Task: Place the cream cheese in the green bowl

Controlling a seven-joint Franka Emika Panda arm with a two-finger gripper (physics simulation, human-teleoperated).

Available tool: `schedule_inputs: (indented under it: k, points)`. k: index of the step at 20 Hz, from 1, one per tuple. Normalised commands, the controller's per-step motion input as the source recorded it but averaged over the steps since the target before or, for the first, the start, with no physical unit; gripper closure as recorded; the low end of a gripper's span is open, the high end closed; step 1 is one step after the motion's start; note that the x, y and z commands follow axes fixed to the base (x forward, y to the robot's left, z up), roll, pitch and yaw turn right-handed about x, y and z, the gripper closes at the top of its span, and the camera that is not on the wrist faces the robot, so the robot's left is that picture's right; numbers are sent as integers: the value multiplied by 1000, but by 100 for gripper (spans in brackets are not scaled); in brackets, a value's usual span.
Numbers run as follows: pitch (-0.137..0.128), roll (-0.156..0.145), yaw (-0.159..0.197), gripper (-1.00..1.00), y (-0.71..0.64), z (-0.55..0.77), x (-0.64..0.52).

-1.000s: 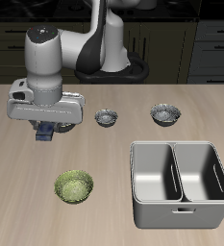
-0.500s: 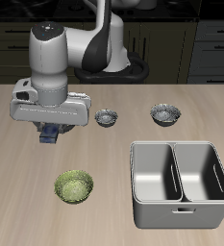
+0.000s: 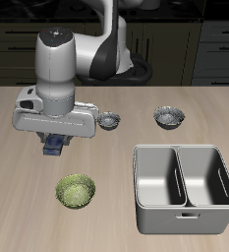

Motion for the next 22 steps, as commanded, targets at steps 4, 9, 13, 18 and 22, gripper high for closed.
schedule_inputs:
  k: [4, 9, 13, 18, 22]
  points:
    - [-8, -26, -2, 100, 108, 39, 319]
    - [3, 7, -9, 100, 237, -1, 146]
    - [0, 5, 9, 100, 282, -37, 240]
    - [-5, -8, 2, 100, 49, -51, 155]
    - [10, -31, -15, 100, -74, -83, 186]
